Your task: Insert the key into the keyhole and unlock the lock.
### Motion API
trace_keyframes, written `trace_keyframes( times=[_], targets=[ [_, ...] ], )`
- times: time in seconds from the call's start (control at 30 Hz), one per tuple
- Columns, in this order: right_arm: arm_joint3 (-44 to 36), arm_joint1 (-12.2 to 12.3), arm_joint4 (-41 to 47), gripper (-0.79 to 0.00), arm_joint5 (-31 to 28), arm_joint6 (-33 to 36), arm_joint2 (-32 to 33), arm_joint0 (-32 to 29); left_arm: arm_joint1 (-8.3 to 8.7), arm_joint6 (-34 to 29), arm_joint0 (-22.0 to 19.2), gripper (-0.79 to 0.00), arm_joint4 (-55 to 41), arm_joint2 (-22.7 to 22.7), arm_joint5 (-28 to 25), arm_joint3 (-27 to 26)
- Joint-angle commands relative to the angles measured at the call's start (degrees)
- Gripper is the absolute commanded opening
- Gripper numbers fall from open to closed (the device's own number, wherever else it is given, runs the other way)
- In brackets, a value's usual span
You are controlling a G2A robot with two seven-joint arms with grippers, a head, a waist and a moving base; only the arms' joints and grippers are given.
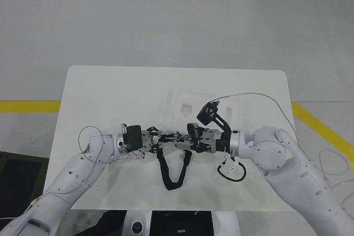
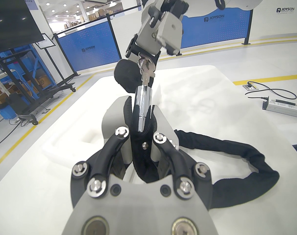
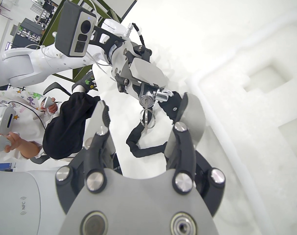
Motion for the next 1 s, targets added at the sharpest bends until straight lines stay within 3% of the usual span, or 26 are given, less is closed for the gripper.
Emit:
trace_keyframes(
  times=[0.0, 0.07, 0.27, 0.33, 0.37, 0.4, 0.97],
  targets=[
    [-0.66, 0.29, -0.06, -0.058, -0.24, -0.12, 1.45, -0.88, 0.00, 0.00, 0.00, -0.785, 0.00, 0.00, 0.00, 0.00],
    [-1.59, 0.69, -0.31, -0.114, -0.60, -0.29, 3.24, -2.31, 0.00, 0.00, 0.00, -0.785, 0.00, 0.00, 0.00, 0.00],
    [-4.73, 1.85, -0.59, -0.449, -1.67, 0.00, 8.38, -7.12, 0.00, 0.00, 0.00, -0.785, 0.00, 0.00, 0.00, 0.00],
    [-5.18, 2.14, -0.45, -0.613, -2.20, 0.28, 9.70, -8.39, 0.00, 0.00, 0.00, -0.785, 0.00, 0.00, 0.00, 0.00],
    [-5.32, 2.26, -0.35, -0.742, -2.43, 0.33, 10.26, -8.89, 0.00, 0.00, 0.00, -0.785, 0.00, 0.00, 0.00, 0.00],
    [-5.35, 2.36, -0.22, -0.785, -2.58, 0.43, 10.74, -9.32, 0.00, 0.00, 0.00, -0.785, 0.00, 0.00, 0.00, 0.00],
    [-3.51, 2.15, 1.11, -0.785, -3.68, 1.05, 9.31, -7.60, 0.21, -4.64, 1.78, -0.785, -2.14, -0.65, 0.00, -3.20]
  ],
)
